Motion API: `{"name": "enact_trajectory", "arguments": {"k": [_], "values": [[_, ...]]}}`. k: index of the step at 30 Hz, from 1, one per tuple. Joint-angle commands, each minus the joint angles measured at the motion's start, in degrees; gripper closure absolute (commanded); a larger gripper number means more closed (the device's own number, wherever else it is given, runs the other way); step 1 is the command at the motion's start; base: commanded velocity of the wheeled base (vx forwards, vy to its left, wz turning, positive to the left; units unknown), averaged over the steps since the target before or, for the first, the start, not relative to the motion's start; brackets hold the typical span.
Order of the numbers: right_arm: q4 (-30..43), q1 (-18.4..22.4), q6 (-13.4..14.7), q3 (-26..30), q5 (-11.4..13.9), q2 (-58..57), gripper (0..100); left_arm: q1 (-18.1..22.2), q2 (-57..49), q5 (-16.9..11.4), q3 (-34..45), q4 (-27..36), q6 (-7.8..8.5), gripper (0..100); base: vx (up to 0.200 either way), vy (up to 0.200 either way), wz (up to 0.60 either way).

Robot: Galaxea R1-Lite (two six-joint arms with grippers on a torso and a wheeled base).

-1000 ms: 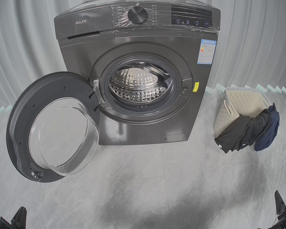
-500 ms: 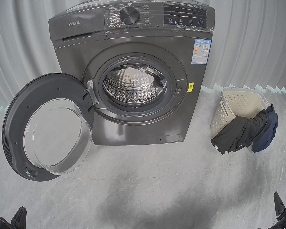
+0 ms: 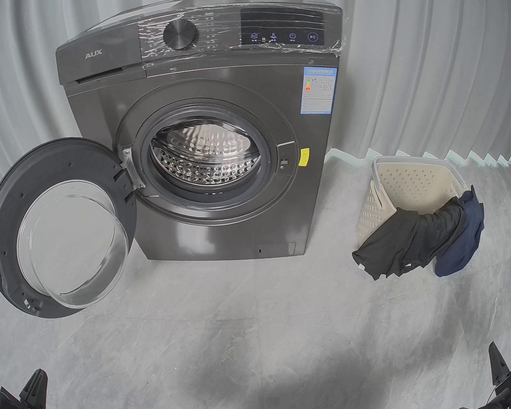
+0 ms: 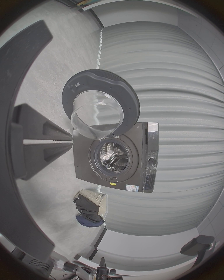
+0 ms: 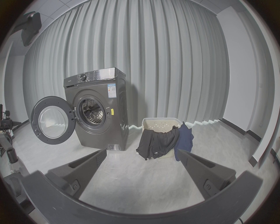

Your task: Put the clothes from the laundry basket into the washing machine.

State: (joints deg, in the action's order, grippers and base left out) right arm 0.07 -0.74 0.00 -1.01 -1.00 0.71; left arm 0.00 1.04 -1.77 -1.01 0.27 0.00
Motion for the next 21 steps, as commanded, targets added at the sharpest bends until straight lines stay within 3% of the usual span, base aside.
{"name": "enact_trajectory", "arguments": {"k": [1, 21], "values": [[0.0, 0.0, 0.0, 0.9, 0.0, -0.7, 0, 0.0, -1.0, 0.0, 0.9, -0.1, 0.0, 100, 0.0, -0.2, 0.0], [0.0, 0.0, 0.0, 0.9, 0.0, -0.7, 0, 0.0, -1.0, -0.1, 0.9, 0.0, -0.09, 100, 0.0, -0.2, 0.0]]}}
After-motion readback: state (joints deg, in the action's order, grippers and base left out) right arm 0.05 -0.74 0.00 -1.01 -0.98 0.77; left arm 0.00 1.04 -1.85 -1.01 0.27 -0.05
